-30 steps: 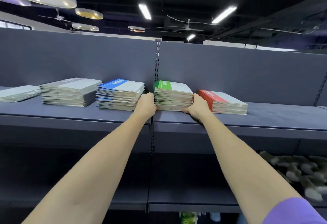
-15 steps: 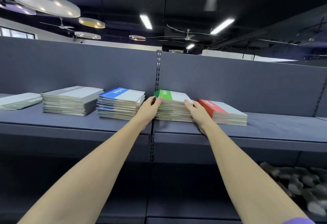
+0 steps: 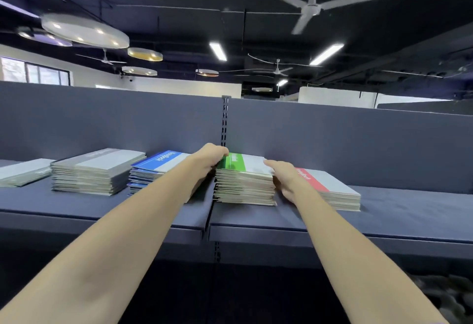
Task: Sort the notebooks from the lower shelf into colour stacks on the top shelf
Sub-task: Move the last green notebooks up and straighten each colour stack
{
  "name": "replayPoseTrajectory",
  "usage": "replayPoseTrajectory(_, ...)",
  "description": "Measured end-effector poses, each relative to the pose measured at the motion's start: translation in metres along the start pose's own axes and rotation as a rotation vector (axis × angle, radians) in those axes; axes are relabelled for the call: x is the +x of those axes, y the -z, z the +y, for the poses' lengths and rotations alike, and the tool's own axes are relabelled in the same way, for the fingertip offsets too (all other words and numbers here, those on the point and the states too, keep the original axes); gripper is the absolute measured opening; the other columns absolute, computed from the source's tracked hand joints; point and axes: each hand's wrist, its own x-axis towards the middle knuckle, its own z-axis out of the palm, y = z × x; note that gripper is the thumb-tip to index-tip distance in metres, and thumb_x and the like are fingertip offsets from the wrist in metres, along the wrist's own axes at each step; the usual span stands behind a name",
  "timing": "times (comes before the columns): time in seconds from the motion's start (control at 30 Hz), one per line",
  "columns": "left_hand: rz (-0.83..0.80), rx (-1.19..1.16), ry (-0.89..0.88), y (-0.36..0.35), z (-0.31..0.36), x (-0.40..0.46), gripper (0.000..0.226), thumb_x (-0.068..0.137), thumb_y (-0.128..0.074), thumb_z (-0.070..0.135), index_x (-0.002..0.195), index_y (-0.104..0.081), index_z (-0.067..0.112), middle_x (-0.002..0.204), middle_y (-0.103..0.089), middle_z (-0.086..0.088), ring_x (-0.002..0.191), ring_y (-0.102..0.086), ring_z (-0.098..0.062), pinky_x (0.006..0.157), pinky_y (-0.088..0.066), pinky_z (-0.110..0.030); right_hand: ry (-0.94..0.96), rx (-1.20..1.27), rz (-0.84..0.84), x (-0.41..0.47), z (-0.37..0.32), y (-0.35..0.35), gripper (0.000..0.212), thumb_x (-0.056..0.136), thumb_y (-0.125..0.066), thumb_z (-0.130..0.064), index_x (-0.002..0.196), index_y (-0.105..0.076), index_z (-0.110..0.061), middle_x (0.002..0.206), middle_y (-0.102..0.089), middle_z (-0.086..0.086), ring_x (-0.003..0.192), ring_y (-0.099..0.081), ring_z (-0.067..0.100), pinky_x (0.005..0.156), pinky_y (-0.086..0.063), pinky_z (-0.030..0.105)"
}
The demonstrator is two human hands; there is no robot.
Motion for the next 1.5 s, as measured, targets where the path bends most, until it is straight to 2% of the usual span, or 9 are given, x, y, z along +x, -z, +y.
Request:
replayPoseTrajectory(0.17, -0.014, 0.252, -0.019, -0.002, 0.005, 0.024, 0.015, 0.058, -0.053, 0.020, 0.070, -0.044, 0.016, 0.076, -0.044, -0.007, 0.069, -0.040, -0.024, 0.058, -0.033, -0.028, -0.027, -0.089, -0.070, 0.040, -0.010, 0.007, 0.012, 0.094, -0.067, -0.021, 0.103, -0.063, -0.014, 0.107, -0.062, -0.003, 0.098, -0.060, 0.012, 0.090, -0.045, 0.031)
replayPoseTrajectory(0.33, -0.004, 0.344, -0.021, -0.007, -0.002, 0.029, 0.009, 0.083, -0.058, 0.016, 0.080, -0.052, 0.011, 0.082, -0.052, -0.008, 0.068, -0.046, -0.021, 0.057, -0.035, -0.027, 0.025, -0.271, -0.041, 0.060, 0.002, 0.000, 0.022, 0.090, -0.066, -0.020, 0.104, -0.055, -0.007, 0.094, -0.056, 0.005, 0.081, -0.051, 0.021, 0.064, -0.039, 0.029)
replayPoseTrajectory(0.5, 0.072, 0.390, -0.016, -0.018, -0.005, 0.038, 0.010, 0.093, -0.046, 0.015, 0.084, -0.048, 0.011, 0.078, -0.047, -0.007, 0.063, -0.038, -0.018, 0.054, -0.028, -0.029, -0.049, -0.138, -0.073, 0.077, 0.003, -0.007, 0.019, 0.077, -0.073, -0.021, 0.088, -0.062, -0.011, 0.086, -0.056, 0.005, 0.074, -0.051, 0.021, 0.071, -0.039, 0.029)
replayPoseTrajectory(0.63, 0.052, 0.524, -0.040, -0.017, 0.000, 0.043, 0.015, 0.097, -0.045, 0.022, 0.089, -0.051, 0.011, 0.089, -0.051, -0.006, 0.078, -0.047, -0.025, 0.070, -0.037, -0.030, -0.097, -0.160, -0.158, 0.078, 0.001, -0.012, 0.052, 0.082, -0.069, -0.023, 0.128, -0.056, -0.004, 0.111, -0.069, 0.012, 0.083, -0.063, 0.024, 0.072, -0.046, 0.030)
replayPoseTrajectory(0.83, -0.029, 0.603, -0.083, -0.014, -0.007, 0.049, 0.041, 0.070, -0.044, 0.034, 0.096, -0.057, 0.005, 0.094, -0.058, -0.016, 0.087, -0.058, -0.031, 0.070, -0.034, -0.032, -0.085, -0.297, -0.186, 0.096, 0.006, -0.007, 0.102, 0.053, -0.079, -0.039, 0.143, -0.045, -0.004, 0.120, -0.068, 0.012, 0.099, -0.071, 0.025, 0.087, -0.057, 0.037)
replayPoseTrajectory(1.0, -0.004, 0.534, -0.175, 0.000, 0.003, 0.031, 0.011, 0.067, -0.051, 0.026, 0.072, -0.042, 0.024, 0.076, -0.044, 0.003, 0.072, -0.042, -0.023, 0.072, -0.033, -0.033, -0.074, -0.709, -0.093, 0.050, -0.038, -0.009, 0.045, 0.082, -0.076, -0.039, 0.108, -0.054, -0.010, 0.090, -0.059, 0.003, 0.066, -0.055, 0.018, 0.059, -0.044, 0.026)
replayPoseTrajectory(1.13, 0.011, 0.519, -0.294, 0.031, 0.016, 0.015, 0.026, 0.089, -0.051, 0.008, 0.109, -0.068, 0.011, 0.103, -0.063, -0.002, 0.101, -0.058, -0.023, 0.083, -0.046, -0.027, 0.089, -0.916, 0.002, 0.042, -0.060, -0.023, 0.029, 0.079, -0.075, -0.024, 0.076, -0.051, -0.009, 0.077, -0.051, 0.009, 0.068, -0.048, 0.029, 0.057, -0.038, 0.029)
replayPoseTrajectory(1.27, 0.012, 0.715, -0.327, 0.081, 0.000, 0.015, 0.033, 0.087, -0.049, 0.009, 0.115, -0.066, 0.013, 0.119, -0.066, -0.006, 0.109, -0.060, -0.026, 0.092, -0.051, -0.035, 0.308, -0.698, -0.024, 0.028, -0.072, -0.070, 0.017, 0.086, -0.070, -0.020, 0.099, -0.073, -0.011, 0.102, -0.071, 0.006, 0.100, -0.065, 0.023, 0.083, -0.051, 0.031)
replayPoseTrajectory(1.5, -0.057, 0.813, -0.273, 0.156, -0.036, 0.021, 0.031, 0.088, -0.057, 0.020, 0.119, -0.065, 0.021, 0.122, -0.062, 0.001, 0.109, -0.055, -0.020, 0.091, -0.045, -0.030, 0.316, -0.702, -0.149, 0.010, -0.071, -0.169, 0.017, 0.090, -0.066, -0.024, 0.103, -0.070, -0.014, 0.103, -0.068, 0.000, 0.099, -0.063, 0.019, 0.079, -0.047, 0.030)
